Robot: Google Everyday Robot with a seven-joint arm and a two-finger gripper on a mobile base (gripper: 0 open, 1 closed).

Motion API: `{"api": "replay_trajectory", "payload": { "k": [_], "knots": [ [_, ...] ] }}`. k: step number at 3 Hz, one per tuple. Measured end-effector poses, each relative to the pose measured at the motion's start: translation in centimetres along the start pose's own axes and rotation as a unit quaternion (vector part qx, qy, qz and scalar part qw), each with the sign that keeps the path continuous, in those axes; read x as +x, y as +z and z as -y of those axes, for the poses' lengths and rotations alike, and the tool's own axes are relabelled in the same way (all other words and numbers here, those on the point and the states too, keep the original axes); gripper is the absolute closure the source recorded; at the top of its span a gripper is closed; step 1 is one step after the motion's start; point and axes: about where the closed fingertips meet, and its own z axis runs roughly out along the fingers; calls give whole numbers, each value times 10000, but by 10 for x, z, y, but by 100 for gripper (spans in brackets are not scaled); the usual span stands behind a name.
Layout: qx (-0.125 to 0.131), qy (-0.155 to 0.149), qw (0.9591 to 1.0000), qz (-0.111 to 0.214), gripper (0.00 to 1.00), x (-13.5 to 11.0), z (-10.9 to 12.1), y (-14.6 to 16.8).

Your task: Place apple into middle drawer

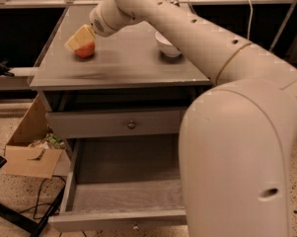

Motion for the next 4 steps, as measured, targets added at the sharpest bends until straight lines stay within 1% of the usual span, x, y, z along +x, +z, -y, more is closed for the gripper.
{"api": "replay_trajectory", "payload": {
  "k": [1,2,3,4],
  "knots": [
    [-2,207,9998,44,0,2,0,33],
    [-53,504,9986,128,0,17,-1,57],
    [-41,721,9971,257,17,36,1,76],
    [-28,728,9969,284,42,35,1,77]
  ]
}}
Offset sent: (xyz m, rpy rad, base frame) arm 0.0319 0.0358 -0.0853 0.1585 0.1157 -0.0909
